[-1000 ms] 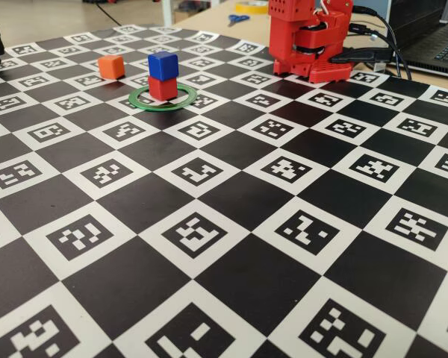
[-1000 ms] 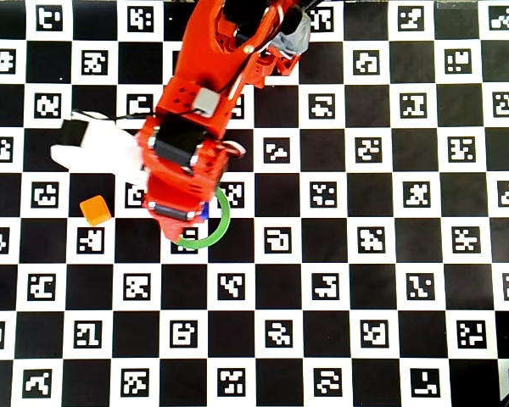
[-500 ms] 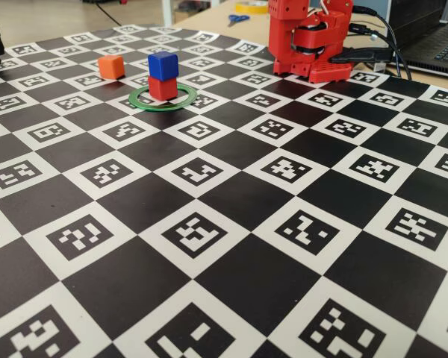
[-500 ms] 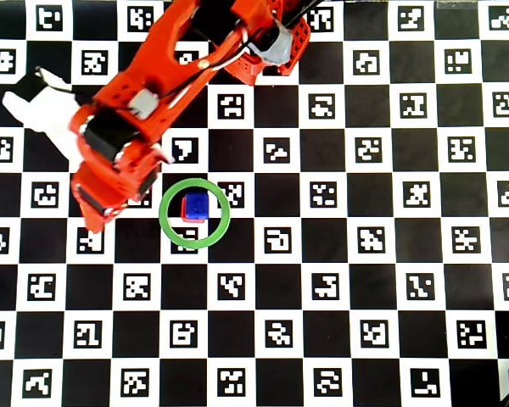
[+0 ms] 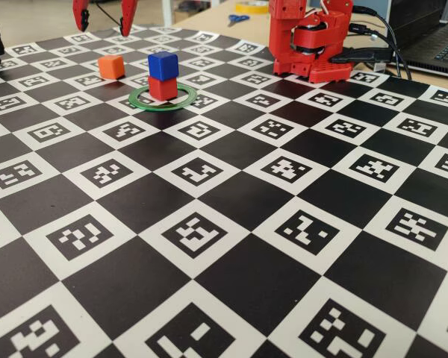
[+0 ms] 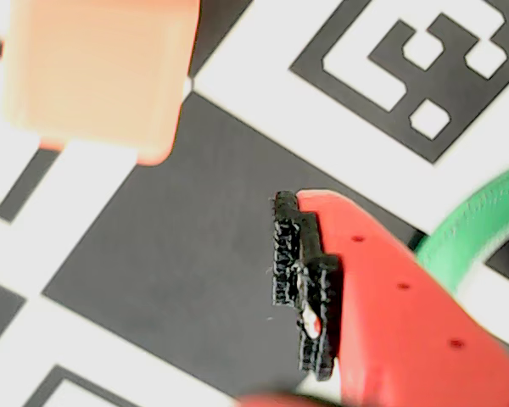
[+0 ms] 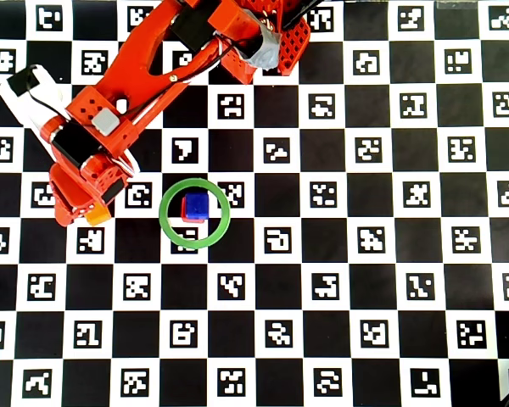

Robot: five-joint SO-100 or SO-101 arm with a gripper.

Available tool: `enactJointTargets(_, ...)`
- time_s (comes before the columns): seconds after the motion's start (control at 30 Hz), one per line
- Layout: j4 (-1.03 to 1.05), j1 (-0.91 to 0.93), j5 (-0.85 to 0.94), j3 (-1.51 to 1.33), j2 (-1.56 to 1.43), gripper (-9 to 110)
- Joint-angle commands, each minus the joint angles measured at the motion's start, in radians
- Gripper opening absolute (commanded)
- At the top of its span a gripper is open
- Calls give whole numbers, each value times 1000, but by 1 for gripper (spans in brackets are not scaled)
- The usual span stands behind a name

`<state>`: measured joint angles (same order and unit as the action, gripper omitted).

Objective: Grab the red cube then put it in the green circle then put the blue cube on top and finally the orange cube on top

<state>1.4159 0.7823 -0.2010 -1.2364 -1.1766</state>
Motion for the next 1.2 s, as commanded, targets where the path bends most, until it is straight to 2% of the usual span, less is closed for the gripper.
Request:
enactJointTargets(0.0, -46, 18, -21, -14, -26, 37)
enactJointTargets(0.63, -239, 21, -40, -156, 18, 37)
enactJointTargets(1.17, -285, 23, -35, -149, 57, 37)
